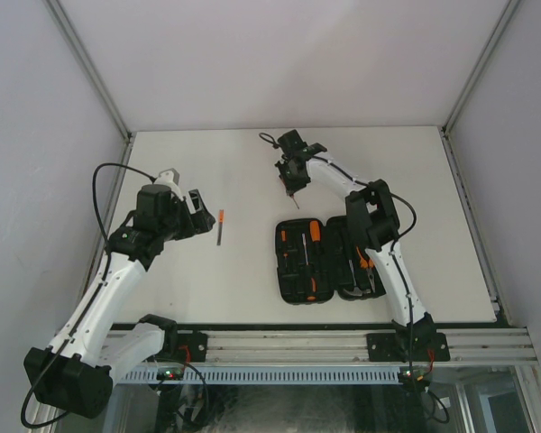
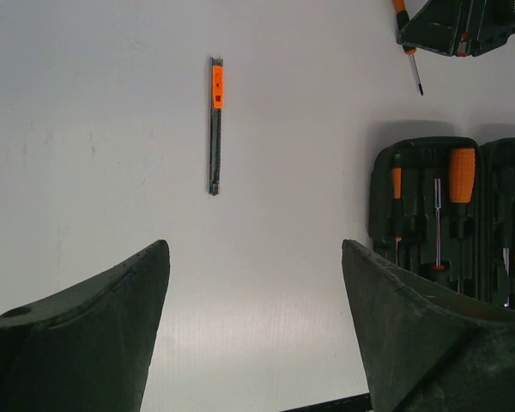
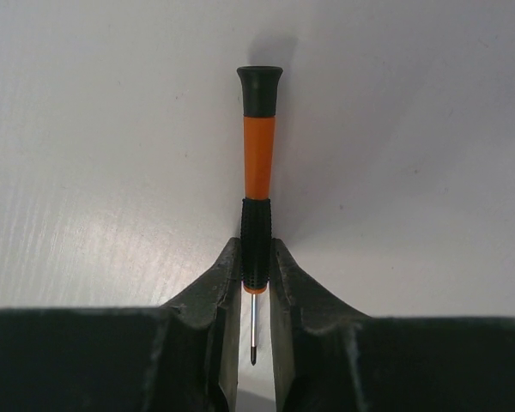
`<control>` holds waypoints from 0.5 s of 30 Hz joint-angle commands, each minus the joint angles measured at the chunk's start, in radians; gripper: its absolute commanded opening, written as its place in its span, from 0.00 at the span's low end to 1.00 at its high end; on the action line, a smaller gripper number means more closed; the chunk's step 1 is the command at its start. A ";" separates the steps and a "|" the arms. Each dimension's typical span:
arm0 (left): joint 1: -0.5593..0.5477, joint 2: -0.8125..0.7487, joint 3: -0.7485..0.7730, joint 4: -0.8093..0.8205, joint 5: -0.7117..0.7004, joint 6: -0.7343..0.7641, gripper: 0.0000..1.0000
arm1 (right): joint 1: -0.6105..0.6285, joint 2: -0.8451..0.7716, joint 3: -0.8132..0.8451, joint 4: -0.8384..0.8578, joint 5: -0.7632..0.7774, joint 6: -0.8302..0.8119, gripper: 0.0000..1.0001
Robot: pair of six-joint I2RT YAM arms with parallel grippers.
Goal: Sort the tools into containers
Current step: Pick up the screwdriver from the center of the board.
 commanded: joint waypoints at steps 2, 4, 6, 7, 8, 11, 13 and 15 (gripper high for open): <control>0.008 -0.002 -0.017 0.031 0.018 0.006 0.84 | -0.013 -0.026 0.028 -0.006 0.024 -0.016 0.00; 0.009 -0.001 -0.018 0.031 0.020 0.005 0.84 | -0.024 -0.055 0.028 0.008 0.027 -0.016 0.00; 0.009 -0.002 -0.019 0.030 0.020 0.005 0.84 | -0.032 -0.086 0.022 0.028 0.025 -0.020 0.00; 0.008 -0.002 -0.019 0.031 0.019 0.005 0.84 | -0.036 -0.103 0.018 0.037 0.025 -0.023 0.00; 0.008 -0.003 -0.019 0.030 0.019 0.006 0.84 | -0.038 -0.120 0.014 0.045 0.029 -0.027 0.00; 0.009 -0.005 -0.019 0.029 0.018 0.005 0.84 | -0.043 -0.169 -0.005 0.063 0.039 -0.031 0.00; 0.010 -0.005 -0.019 0.030 0.018 0.005 0.84 | -0.047 -0.208 -0.026 0.074 0.039 -0.027 0.00; 0.011 -0.004 -0.020 0.029 0.018 0.006 0.84 | -0.047 -0.248 -0.061 0.091 0.039 -0.020 0.00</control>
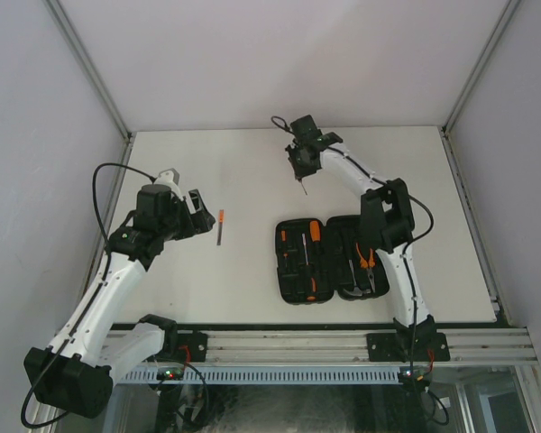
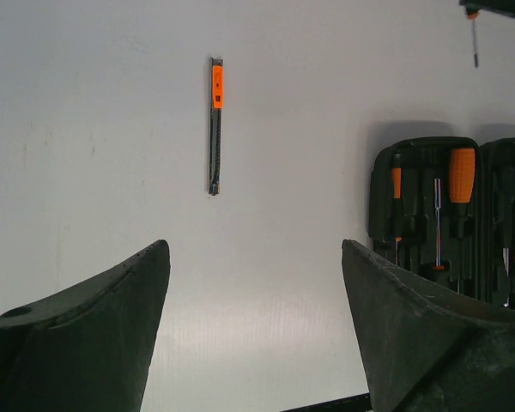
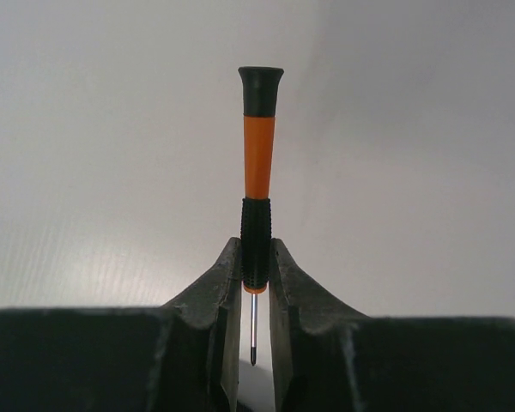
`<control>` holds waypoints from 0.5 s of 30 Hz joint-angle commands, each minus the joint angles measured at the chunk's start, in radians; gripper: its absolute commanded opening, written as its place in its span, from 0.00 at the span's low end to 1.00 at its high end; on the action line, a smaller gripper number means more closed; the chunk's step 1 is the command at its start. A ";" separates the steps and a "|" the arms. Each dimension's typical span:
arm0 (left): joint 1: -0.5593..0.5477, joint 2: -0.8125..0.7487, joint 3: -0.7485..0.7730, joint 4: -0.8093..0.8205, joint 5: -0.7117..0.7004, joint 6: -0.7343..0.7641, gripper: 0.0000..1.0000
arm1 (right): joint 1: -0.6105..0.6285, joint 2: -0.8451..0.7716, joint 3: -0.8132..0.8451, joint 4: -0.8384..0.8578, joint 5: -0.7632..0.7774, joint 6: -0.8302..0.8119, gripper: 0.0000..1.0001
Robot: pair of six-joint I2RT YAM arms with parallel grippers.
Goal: Sort the tools into containers
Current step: Pick up the screwdriver from the center of the board.
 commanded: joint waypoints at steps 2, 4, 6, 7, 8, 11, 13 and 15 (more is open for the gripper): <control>0.009 -0.005 -0.019 0.029 0.018 0.005 0.84 | -0.006 -0.199 -0.070 0.090 0.021 0.007 0.00; 0.010 -0.005 -0.019 0.029 0.020 0.007 0.84 | -0.005 -0.242 -0.107 0.096 0.023 0.023 0.00; 0.009 -0.006 -0.017 0.029 0.018 0.007 0.84 | -0.004 -0.292 -0.162 0.107 0.022 0.048 0.00; 0.010 -0.007 -0.017 0.030 0.017 0.008 0.84 | -0.001 -0.326 -0.199 0.122 0.019 0.063 0.00; 0.010 -0.007 -0.018 0.030 0.017 0.008 0.84 | 0.002 -0.357 -0.242 0.138 0.015 0.079 0.00; 0.010 -0.008 -0.018 0.030 0.020 0.006 0.84 | 0.017 -0.451 -0.368 0.174 0.017 0.133 0.00; 0.010 -0.007 -0.018 0.030 0.025 0.005 0.84 | 0.029 -0.511 -0.456 0.195 0.016 0.170 0.00; 0.011 -0.006 -0.018 0.031 0.031 0.004 0.84 | 0.040 -0.568 -0.542 0.214 0.013 0.208 0.00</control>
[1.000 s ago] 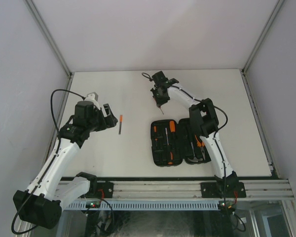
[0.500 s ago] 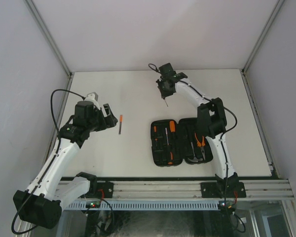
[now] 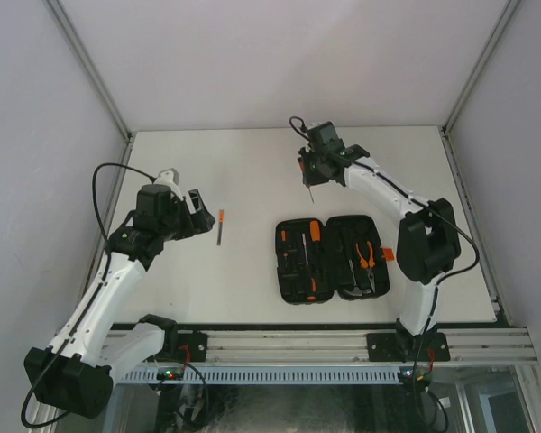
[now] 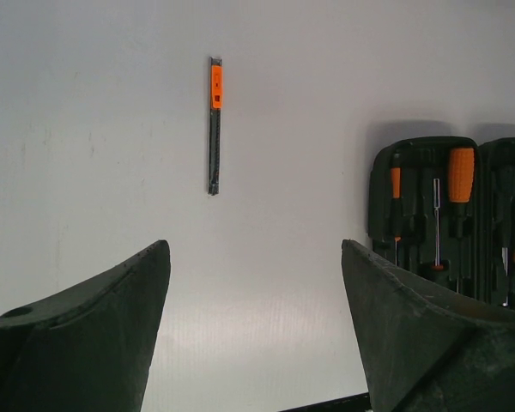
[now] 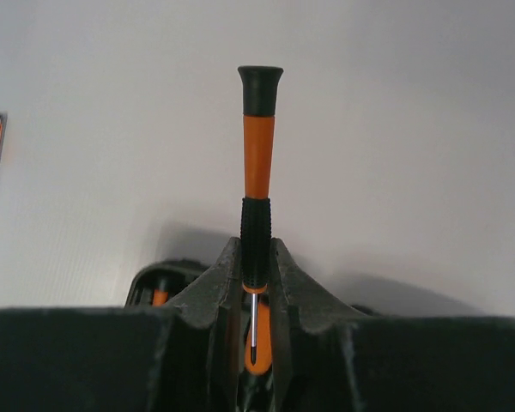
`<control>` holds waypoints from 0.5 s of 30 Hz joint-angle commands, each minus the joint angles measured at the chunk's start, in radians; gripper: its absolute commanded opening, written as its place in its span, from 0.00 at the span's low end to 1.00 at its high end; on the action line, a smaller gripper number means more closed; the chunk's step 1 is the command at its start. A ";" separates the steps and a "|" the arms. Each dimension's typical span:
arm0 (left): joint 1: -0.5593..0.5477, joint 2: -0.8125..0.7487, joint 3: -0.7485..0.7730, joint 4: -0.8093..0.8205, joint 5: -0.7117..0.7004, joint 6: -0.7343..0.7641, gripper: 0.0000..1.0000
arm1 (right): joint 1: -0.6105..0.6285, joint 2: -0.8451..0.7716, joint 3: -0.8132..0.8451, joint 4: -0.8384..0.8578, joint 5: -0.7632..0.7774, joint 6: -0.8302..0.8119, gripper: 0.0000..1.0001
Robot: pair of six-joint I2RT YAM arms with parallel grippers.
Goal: Sort the tools into containers
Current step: Pick up the screwdriver from the center of the board, then place the screwdriver in the storage box.
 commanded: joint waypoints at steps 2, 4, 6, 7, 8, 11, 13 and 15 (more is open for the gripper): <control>0.009 -0.004 -0.018 0.032 0.033 0.003 0.83 | 0.037 -0.179 -0.214 0.091 -0.009 0.160 0.00; 0.008 -0.003 -0.018 0.033 0.036 0.004 0.83 | 0.044 -0.223 -0.287 0.124 -0.015 0.207 0.00; 0.008 -0.004 -0.018 0.039 0.046 0.005 0.84 | 0.055 -0.284 -0.376 0.174 -0.030 0.267 0.00; 0.009 -0.007 -0.021 0.043 0.051 0.006 0.84 | 0.061 -0.302 -0.412 0.191 -0.039 0.296 0.00; 0.008 -0.010 -0.023 0.047 0.055 0.005 0.84 | 0.068 -0.320 -0.456 0.208 -0.047 0.324 0.00; 0.008 -0.015 -0.028 0.051 0.060 0.006 0.84 | 0.097 -0.355 -0.538 0.253 -0.069 0.398 0.00; 0.008 -0.013 -0.029 0.051 0.061 0.005 0.84 | 0.121 -0.364 -0.569 0.271 -0.067 0.438 0.00; 0.008 -0.011 -0.028 0.051 0.063 0.005 0.84 | 0.142 -0.362 -0.589 0.284 -0.065 0.468 0.00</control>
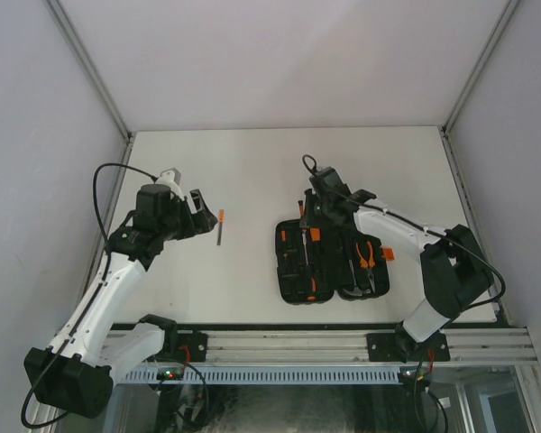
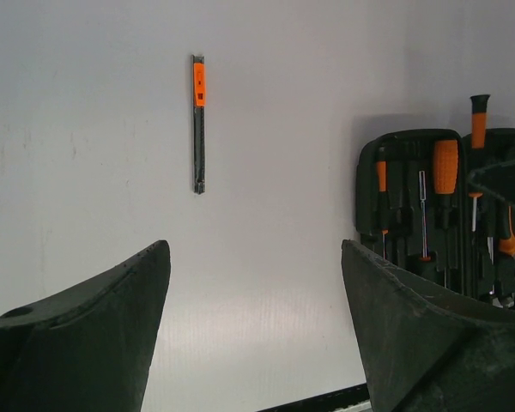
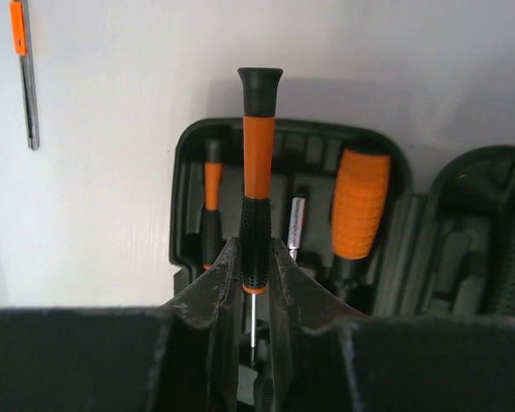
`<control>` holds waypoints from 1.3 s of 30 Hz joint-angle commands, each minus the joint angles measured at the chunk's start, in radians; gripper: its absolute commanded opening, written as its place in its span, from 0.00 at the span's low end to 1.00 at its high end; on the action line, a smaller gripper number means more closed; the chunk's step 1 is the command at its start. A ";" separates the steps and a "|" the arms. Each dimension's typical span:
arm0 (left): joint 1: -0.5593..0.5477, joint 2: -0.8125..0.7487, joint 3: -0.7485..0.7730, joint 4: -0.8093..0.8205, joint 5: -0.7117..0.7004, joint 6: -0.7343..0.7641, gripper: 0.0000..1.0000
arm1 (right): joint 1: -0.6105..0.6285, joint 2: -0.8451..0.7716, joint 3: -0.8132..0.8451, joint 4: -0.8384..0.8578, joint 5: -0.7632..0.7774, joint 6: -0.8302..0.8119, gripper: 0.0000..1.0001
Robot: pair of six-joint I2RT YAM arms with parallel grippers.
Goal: Sort the tools into containers
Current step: Place the screwdriver in the storage box.
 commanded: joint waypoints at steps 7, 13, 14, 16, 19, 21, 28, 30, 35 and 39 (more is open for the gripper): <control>0.008 -0.010 -0.028 0.043 0.022 0.005 0.84 | 0.074 -0.016 -0.055 0.118 -0.010 0.191 0.00; 0.007 -0.014 -0.031 0.043 0.024 0.004 0.84 | 0.083 0.010 -0.055 0.076 -0.002 0.194 0.00; 0.008 -0.013 -0.031 0.042 0.024 0.004 0.84 | 0.086 0.014 -0.055 0.068 -0.004 0.193 0.00; 0.008 -0.012 -0.031 0.043 0.024 0.004 0.84 | 0.095 0.023 -0.054 0.058 -0.004 0.189 0.00; 0.007 -0.010 -0.031 0.042 0.025 0.004 0.84 | 0.111 0.036 -0.055 0.047 -0.005 0.190 0.00; 0.008 -0.010 -0.031 0.042 0.025 0.004 0.84 | 0.118 0.043 -0.054 0.040 0.003 0.192 0.00; 0.007 -0.010 -0.031 0.043 0.025 0.004 0.84 | 0.126 0.054 -0.055 0.003 0.029 0.198 0.00; 0.008 -0.010 -0.030 0.042 0.026 0.004 0.84 | 0.129 0.051 -0.064 -0.001 0.030 0.198 0.00; 0.007 -0.012 -0.031 0.043 0.025 0.004 0.84 | 0.131 0.052 -0.088 0.010 0.020 0.206 0.00; 0.007 -0.012 -0.030 0.043 0.025 0.005 0.84 | 0.130 0.070 -0.088 0.021 0.006 0.206 0.00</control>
